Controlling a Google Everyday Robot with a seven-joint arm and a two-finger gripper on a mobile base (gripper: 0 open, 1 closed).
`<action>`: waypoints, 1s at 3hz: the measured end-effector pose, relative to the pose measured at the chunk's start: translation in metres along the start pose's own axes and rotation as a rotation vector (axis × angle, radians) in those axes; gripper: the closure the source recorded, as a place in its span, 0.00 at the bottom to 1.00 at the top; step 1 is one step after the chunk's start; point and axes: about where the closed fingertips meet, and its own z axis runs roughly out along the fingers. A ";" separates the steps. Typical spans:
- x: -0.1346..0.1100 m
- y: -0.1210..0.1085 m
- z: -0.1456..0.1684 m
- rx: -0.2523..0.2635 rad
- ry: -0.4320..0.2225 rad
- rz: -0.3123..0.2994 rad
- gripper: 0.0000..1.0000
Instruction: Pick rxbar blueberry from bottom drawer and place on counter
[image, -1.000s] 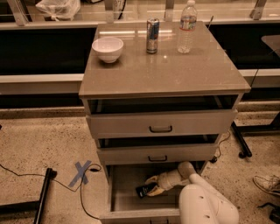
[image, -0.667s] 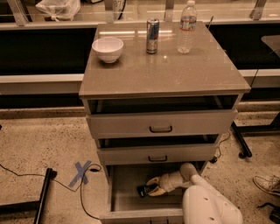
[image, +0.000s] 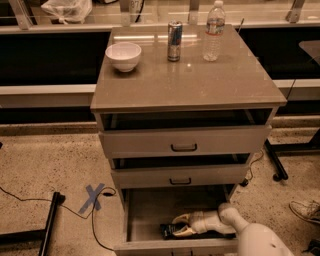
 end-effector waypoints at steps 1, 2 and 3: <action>-0.056 0.017 -0.041 0.094 -0.165 -0.116 1.00; -0.106 0.035 -0.073 0.140 -0.232 -0.228 1.00; -0.162 0.064 -0.123 0.217 -0.233 -0.322 1.00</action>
Offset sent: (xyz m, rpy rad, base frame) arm -0.0650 -0.0334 0.2003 0.2932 -0.4233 -0.0318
